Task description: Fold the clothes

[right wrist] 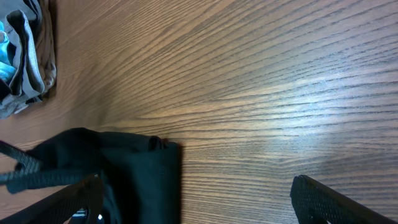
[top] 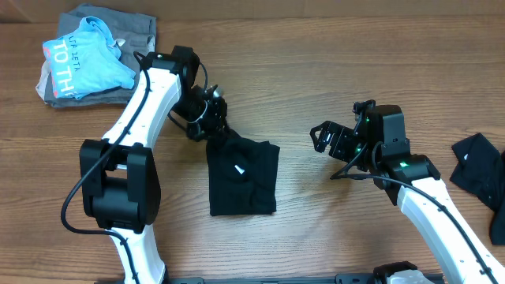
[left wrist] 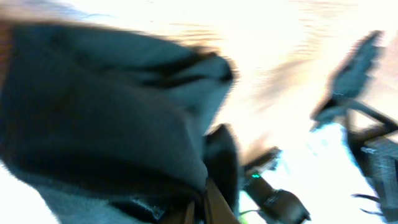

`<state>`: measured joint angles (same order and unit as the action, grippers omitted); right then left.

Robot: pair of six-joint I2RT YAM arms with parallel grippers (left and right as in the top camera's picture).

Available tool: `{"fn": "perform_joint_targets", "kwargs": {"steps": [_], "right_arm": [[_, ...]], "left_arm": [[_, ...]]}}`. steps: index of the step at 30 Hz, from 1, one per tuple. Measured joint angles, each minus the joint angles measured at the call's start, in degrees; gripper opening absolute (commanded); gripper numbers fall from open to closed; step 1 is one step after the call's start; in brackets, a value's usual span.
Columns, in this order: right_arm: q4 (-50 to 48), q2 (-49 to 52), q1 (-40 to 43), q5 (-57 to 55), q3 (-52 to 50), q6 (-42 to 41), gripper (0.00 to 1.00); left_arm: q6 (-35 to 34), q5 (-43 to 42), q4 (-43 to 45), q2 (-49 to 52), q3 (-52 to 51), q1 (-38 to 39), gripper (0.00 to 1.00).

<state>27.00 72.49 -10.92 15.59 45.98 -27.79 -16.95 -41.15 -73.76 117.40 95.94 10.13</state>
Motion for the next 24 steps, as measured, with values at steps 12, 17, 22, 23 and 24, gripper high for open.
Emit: {"fn": "perform_joint_targets", "kwargs": {"steps": [12, 17, 22, 23, 24], "right_arm": [[-0.04, 0.0, 0.0, 0.02, 0.0, 0.0, 1.0], [-0.04, 0.0, 0.02, 0.02, 0.0, 0.02, 1.0], [-0.04, 0.0, 0.0, 0.02, 0.0, 0.0, 1.0], [-0.04, 0.0, 0.02, 0.02, 0.0, 0.02, 1.0], [0.0, 0.0, 0.02, 0.0, 0.0, 0.0, 1.0]], "left_arm": [[-10.97, -6.45, 9.44, 0.0, -0.02, 3.98, 0.09], [-17.55, -4.04, 12.5, 0.0, -0.02, 8.37, 0.15], [-23.43, 1.07, 12.9, 0.0, -0.02, 13.6, 0.2], [-24.2, 2.05, 13.25, -0.02, -0.02, 14.71, 0.21], [-24.76, 2.75, 13.66, 0.0, -0.02, 15.67, 0.23]]}}
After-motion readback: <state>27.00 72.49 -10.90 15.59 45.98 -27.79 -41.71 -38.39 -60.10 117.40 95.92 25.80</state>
